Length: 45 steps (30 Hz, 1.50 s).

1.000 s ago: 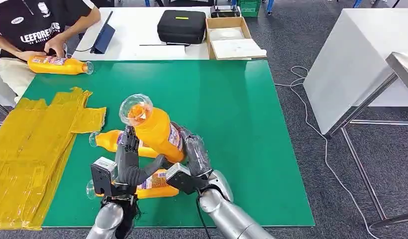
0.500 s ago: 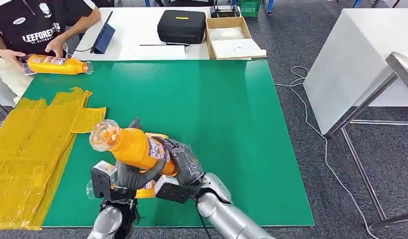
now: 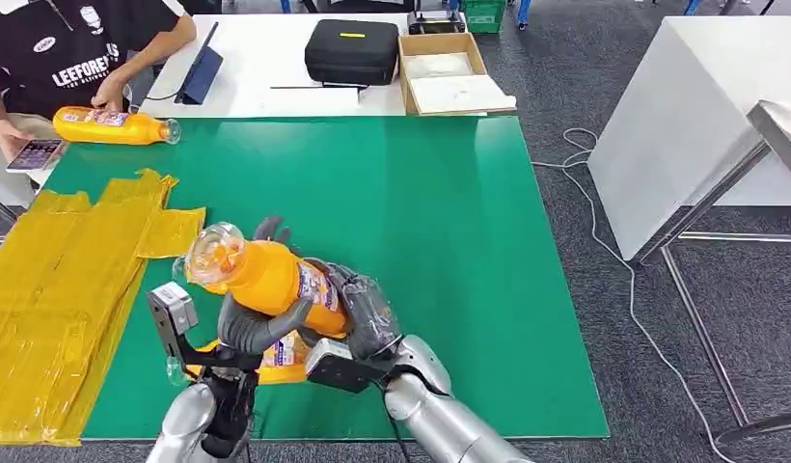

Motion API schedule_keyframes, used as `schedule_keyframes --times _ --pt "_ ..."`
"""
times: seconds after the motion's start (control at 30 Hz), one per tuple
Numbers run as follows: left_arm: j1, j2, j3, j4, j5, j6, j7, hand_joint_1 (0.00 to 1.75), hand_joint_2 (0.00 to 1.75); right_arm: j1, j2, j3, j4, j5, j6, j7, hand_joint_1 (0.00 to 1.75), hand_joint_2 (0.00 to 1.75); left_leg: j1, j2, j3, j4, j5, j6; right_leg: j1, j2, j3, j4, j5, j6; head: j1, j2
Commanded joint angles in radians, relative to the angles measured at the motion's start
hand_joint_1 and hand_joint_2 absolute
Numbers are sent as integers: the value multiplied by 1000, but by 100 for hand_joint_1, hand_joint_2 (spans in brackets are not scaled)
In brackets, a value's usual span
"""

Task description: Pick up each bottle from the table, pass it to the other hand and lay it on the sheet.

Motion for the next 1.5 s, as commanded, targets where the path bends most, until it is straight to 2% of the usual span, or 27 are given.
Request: schedule_keyframes --times 0.03,0.07,0.1,0.13,0.17,0.43,0.5,0.93,0.97,1.0,1.03,1.1,1.3,1.43,1.5 --pt "-115 16 -51 114 6 -8 9 17 175 -23 1 15 50 7 -2 4 175 175 1 -3 2 0 0 -2 1 -3 3 -1 -1 -1 0 0" --pt "-124 14 -56 124 5 -7 9 33 175 -22 0 10 47 8 -3 6 175 175 1 -4 3 -1 0 -3 1 -4 4 -2 -1 -2 0 0" --pt "-134 9 -61 137 4 1 6 105 175 -22 -1 3 44 11 -3 9 175 175 1 -4 3 -1 0 -3 1 -4 4 -1 -1 -2 0 0" --pt "-140 6 -65 143 2 3 5 168 175 -22 -2 0 43 12 -3 11 175 175 1 -4 2 0 0 -2 1 -5 3 -1 -1 -1 0 0" --pt "-144 3 -67 146 3 3 6 175 175 -22 -3 -2 43 11 -1 13 175 175 0 -3 1 0 0 -1 0 -4 2 -1 -1 -1 0 0" --pt "-152 -2 -77 150 -13 13 -8 175 175 -20 -6 -20 44 7 1 6 175 175 1 -5 5 0 0 -4 1 -5 7 -2 -1 -3 0 0" --pt "-152 -2 -75 150 -14 15 -10 175 175 -21 -5 -24 46 5 0 4 175 175 1 -3 2 0 0 -2 1 -4 3 -1 -1 -1 0 0" --pt "-152 -5 -51 146 -13 29 -21 175 175 -18 -8 -55 32 -4 -24 -2 175 175 1 -3 3 0 0 -3 1 -3 4 -1 -1 -2 0 0" --pt "-148 -6 -40 138 -15 36 -26 175 175 -11 -10 -67 13 -10 -39 -4 131 175 1 -3 4 0 -1 -3 1 -3 5 -1 -1 -2 0 0" --pt "-148 -6 -40 138 -15 36 -26 175 175 -11 -10 -67 13 -10 -39 -4 70 175 1 -3 4 0 -1 -4 1 -3 6 -1 -1 -2 0 0" --pt "-142 -4 -26 127 -19 48 -35 175 175 -2 -13 -76 -16 -16 -54 -10 0 175 1 -2 2 0 0 -2 1 -3 3 -1 -1 -1 0 0" --pt "-136 3 -15 121 -21 53 -37 175 175 5 -18 -78 -43 -20 -52 -10 0 175 1 -2 2 0 0 -2 1 -2 3 -1 -1 -1 0 0" --pt "-97 4 19 101 -38 60 -64 175 175 122 -95 -92 -287 -30 -48 14 0 175 1 -2 1 0 0 -2 1 -2 2 -1 0 -1 0 0" --pt "-81 10 29 91 -99 123 -117 175 175 212 -142 -124 -458 -36 -28 27 0 175 1 -3 5 -1 -1 -3 1 -3 7 -3 -1 -2 0 0" --pt "-80 13 39 77 -145 172 -137 175 175 247 -161 -138 -527 -28 -33 36 0 175 1 -2 2 0 0 -2 1 -2 3 -1 -1 -1 0 0"
